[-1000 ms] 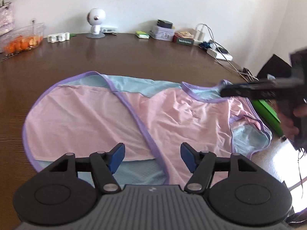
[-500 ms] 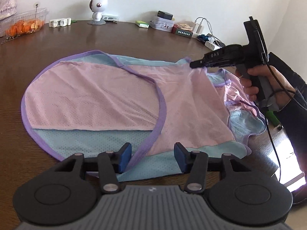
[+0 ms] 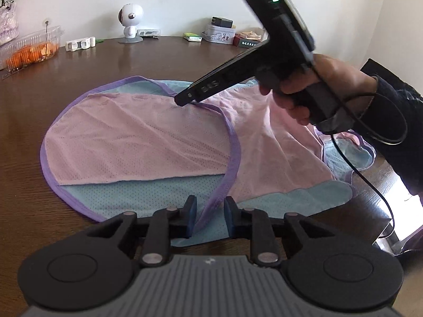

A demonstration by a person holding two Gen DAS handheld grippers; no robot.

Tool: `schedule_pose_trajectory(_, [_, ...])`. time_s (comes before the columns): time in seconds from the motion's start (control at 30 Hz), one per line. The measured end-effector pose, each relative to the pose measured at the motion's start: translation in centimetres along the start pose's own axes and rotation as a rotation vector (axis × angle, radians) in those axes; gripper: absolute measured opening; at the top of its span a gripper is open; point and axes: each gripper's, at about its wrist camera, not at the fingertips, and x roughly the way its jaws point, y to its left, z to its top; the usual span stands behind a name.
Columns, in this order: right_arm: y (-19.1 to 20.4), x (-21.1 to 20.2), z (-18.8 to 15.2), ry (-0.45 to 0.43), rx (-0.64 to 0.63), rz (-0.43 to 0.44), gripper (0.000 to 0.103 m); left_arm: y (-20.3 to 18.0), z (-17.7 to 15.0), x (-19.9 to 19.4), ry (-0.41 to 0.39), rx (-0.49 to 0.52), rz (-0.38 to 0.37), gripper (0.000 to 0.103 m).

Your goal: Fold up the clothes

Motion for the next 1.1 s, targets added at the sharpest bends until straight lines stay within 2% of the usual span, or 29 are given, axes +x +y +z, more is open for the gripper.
schedule_pose_trajectory(0.03, [0.0,0.2,0.1,-0.005,0.020,-0.008,0.029,-0.1,-0.2,0.0,-0.009,0.002,0.016,0.014])
schedule_pose_trajectory(0.1, [-0.6,0.4,0.3,-0.004,0.087,0.002,0.006,0.2,-0.3,0.0,-0.016,-0.020,0.017,0.004])
schedule_pose_trajectory(0.13, [-1.1,0.4,0.5,-0.008,0.121,0.003,0.002,0.5,-0.3,0.1,-0.018,-0.039,0.012,0.004])
schedule_pose_trajectory(0.33, [-3.0,0.6,3.4,-0.101,0.273,0.008,0.000,0.9,-0.3,0.0,-0.019,-0.052,-0.007,0.004])
schedule_pose_trajectory(0.4, [-3.0,2.1,4.0,-0.064,0.281,0.012,0.003,1.2,-0.4,0.0,-0.018,-0.072,-0.015,0.004])
schedule_pose_trajectory(0.43, [-3.0,2.7,4.0,-0.037,0.273,0.016,0.008,1.2,-0.4,0.0,-0.020,-0.079,-0.018,0.005])
schedule_pose_trajectory(0.5, [-3.4,1.8,3.6,-0.057,0.271,0.022,0.011,1.1,-0.6,-0.1,-0.027,-0.084,-0.012,0.005])
schedule_pose_trajectory(0.53, [-3.9,0.4,3.1,-0.095,0.277,0.021,0.019,1.2,-0.6,-0.2,-0.030,-0.088,-0.012,0.005])
schedule_pose_trajectory(0.57, [-4.7,-1.4,2.5,-0.136,0.285,0.015,0.038,1.3,-0.7,-0.3,-0.032,-0.096,-0.016,0.005])
schedule_pose_trajectory(0.6, [-5.6,-3.3,1.8,-0.172,0.298,-0.005,0.046,1.5,-0.7,-0.3,-0.034,-0.106,-0.020,0.006])
schedule_pose_trajectory(0.63, [-6.5,-5.0,1.0,-0.193,0.312,-0.040,0.047,1.7,-0.7,-0.4,-0.038,-0.119,-0.028,0.007])
schedule_pose_trajectory(0.7, [-8.2,-7.4,-1.0,-0.176,0.326,-0.120,0.047,2.2,-0.5,-0.7,-0.048,-0.146,-0.045,0.021])
schedule_pose_trajectory(0.73, [-8.9,-8.2,-2.2,-0.154,0.332,-0.148,0.046,2.5,-0.3,-1.0,-0.065,-0.162,-0.056,0.025])
schedule_pose_trajectory(0.77, [-9.5,-8.6,-3.4,-0.131,0.345,-0.162,0.046,2.5,0.1,-1.1,-0.079,-0.162,-0.065,0.029])
schedule_pose_trajectory(0.83, [-10.5,-8.7,-5.9,-0.083,0.388,-0.164,0.046,2.0,1.0,-1.0,-0.092,-0.136,-0.079,0.029])
schedule_pose_trajectory(0.9, [-11.3,-8.4,-7.9,-0.057,0.455,-0.138,0.046,1.2,1.6,-0.3,-0.079,-0.103,-0.087,0.032])
schedule_pose_trajectory(0.93, [-11.3,-8.2,-8.5,-0.054,0.470,-0.119,0.043,0.7,1.8,0.2,-0.063,-0.084,-0.082,0.032])
schedule_pose_trajectory(1.0, [-11.1,-7.7,-9.3,-0.055,0.485,-0.089,0.025,-0.2,1.8,1.3,-0.025,-0.048,-0.043,0.030])
schedule_pose_trajectory(1.03, [-11.0,-7.4,-9.8,-0.055,0.492,-0.075,0.005,-0.5,1.6,1.6,-0.011,-0.039,-0.026,0.025])
schedule_pose_trajectory(1.07, [-10.9,-7.4,-10.1,-0.053,0.492,-0.079,0.002,-0.6,1.4,1.7,-0.009,-0.033,-0.006,0.009])
schedule_pose_trajectory(1.1, [-10.9,-7.5,-10.5,-0.050,0.487,-0.102,0.002,-0.5,1.2,1.6,-0.012,-0.033,0.016,0.004])
